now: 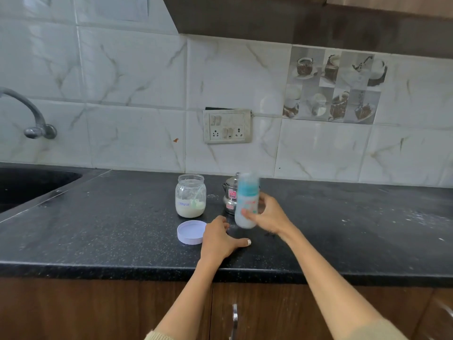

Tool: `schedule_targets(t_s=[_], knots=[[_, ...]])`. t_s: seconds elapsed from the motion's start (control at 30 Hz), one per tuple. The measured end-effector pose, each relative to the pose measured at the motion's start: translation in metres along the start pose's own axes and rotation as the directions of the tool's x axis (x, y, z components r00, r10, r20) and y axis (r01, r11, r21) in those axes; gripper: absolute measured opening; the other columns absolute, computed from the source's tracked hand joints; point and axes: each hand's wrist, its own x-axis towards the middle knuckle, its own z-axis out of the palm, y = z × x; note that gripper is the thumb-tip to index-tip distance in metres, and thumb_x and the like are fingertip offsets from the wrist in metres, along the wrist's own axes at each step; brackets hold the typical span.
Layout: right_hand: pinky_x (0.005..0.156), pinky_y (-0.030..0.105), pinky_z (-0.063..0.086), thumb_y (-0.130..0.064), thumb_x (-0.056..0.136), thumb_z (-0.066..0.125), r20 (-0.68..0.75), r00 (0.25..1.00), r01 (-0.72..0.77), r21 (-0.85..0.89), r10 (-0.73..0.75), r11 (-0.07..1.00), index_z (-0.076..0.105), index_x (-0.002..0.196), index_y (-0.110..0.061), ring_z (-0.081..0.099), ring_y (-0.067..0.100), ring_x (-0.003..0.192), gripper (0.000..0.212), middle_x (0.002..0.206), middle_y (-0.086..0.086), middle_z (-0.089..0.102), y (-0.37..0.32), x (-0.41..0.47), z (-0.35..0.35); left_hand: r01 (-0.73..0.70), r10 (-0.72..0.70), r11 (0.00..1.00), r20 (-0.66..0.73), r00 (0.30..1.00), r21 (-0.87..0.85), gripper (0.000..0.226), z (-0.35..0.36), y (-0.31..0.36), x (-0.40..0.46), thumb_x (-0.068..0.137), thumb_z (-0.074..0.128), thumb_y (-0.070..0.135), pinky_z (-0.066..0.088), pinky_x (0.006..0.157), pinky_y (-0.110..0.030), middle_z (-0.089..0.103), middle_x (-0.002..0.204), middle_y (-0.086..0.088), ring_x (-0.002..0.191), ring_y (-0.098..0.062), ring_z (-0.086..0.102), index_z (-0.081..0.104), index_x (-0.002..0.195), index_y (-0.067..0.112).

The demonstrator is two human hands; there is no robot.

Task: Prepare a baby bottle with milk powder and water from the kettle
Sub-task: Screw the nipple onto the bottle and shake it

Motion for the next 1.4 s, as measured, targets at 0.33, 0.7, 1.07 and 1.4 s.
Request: schedule_targets(t_s=[0.33, 0.7, 1.07, 1.4], knots=[[0.079, 0.011, 0.045, -0.022, 0.077, 0.076, 0.002, 1.000, 0.001, 0.009, -0.001, 1.000, 0.057, 0.120, -0.014, 0.055, 0.006, 0.103, 0.048, 0.110, -0.008, 0.060, -0.001, -0.005, 0.001, 0.012, -0.012, 1.000, 0.006, 1.000, 0.005, 0.095, -0.001, 0.002, -0.001, 0.053, 0.086, 0.041, 0.043, 0.090, -0.028, 0.058, 0.126, -0.006, 0.112, -0.017, 0.055, 0.041, 0.131, 0.009], [0.074, 0.013, 0.045, -0.024, 0.077, 0.075, 0.011, 1.000, -0.014, -0.002, 0.014, 1.000, 0.057, 0.119, -0.015, 0.057, 0.009, 0.099, 0.047, 0.109, -0.006, 0.061, -0.015, 0.005, 0.000, 0.006, -0.006, 1.000, 0.000, 1.000, 0.006, 0.091, 0.000, 0.001, -0.001, 0.054, 0.086, 0.041, 0.042, 0.085, -0.024, 0.058, 0.125, -0.006, 0.111, -0.016, 0.056, 0.043, 0.128, 0.010], [0.083, 0.023, 0.042, -0.021, 0.078, 0.075, 0.027, 0.999, -0.021, -0.084, 0.023, 0.996, 0.056, 0.124, -0.013, 0.054, 0.010, 0.103, 0.050, 0.118, 0.000, 0.062, -0.015, 0.010, -0.011, 0.010, -0.010, 1.000, -0.008, 1.000, 0.003, 0.091, -0.001, 0.003, -0.001, 0.053, 0.086, 0.041, 0.044, 0.087, -0.027, 0.058, 0.125, -0.006, 0.111, -0.017, 0.056, 0.044, 0.127, 0.009], [0.068, 0.010, 0.047, -0.017, 0.080, 0.073, -0.041, 0.998, 0.053, 0.029, -0.052, 0.998, 0.056, 0.121, -0.012, 0.055, 0.008, 0.101, 0.045, 0.109, -0.006, 0.059, -0.047, 0.021, -0.016, 0.018, -0.018, 1.000, 0.008, 1.000, -0.001, 0.096, -0.003, 0.004, 0.000, 0.053, 0.086, 0.041, 0.043, 0.091, -0.027, 0.057, 0.127, -0.007, 0.114, -0.017, 0.055, 0.042, 0.131, 0.007]])
